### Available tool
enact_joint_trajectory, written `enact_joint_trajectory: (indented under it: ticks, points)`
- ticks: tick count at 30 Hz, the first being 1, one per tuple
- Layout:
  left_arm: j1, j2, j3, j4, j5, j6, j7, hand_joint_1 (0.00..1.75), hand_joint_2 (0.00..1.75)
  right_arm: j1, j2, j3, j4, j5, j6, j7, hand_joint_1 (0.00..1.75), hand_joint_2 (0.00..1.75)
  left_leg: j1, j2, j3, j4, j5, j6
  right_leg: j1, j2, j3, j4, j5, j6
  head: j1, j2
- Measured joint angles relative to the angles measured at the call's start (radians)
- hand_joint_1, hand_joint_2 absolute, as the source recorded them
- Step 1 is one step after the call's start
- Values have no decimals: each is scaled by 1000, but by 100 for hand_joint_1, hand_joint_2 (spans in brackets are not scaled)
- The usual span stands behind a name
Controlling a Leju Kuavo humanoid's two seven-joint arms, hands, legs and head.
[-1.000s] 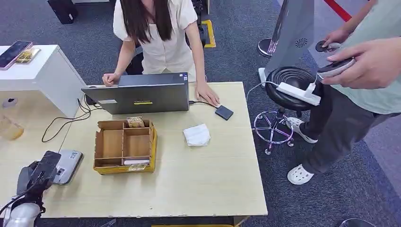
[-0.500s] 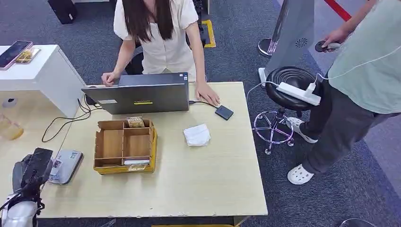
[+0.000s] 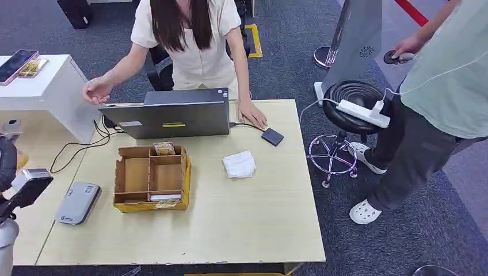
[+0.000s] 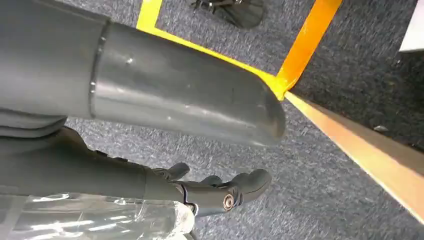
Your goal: Pass the card to the sensor for recognition and then transmit it.
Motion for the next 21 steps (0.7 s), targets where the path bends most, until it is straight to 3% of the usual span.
enact_joint_trajectory:
  ticks: [4,8,15,21]
  points:
    - [45,50,-33,-49,-265,107,4,175,175,-7,0,2,-6,17,12,8,0,0,0,0,0,0,0,0,0,0,-1,0,0,0,0,0]
    - [62,72,-82,-67,-438,123,55,175,175,-14,0,2,-11,28,14,7,0,0,0,0,0,0,0,0,0,0,0,0,0,0,0,0]
    - [35,51,-146,-68,-730,123,139,175,175,-18,0,2,-12,47,16,9,0,0,-1,0,0,0,0,0,0,-1,0,0,0,0,0,0]
    - [-30,17,-262,-68,-838,123,303,175,175,-23,0,2,-17,66,16,9,0,0,-1,0,0,1,0,0,0,0,0,0,0,0,0,0]
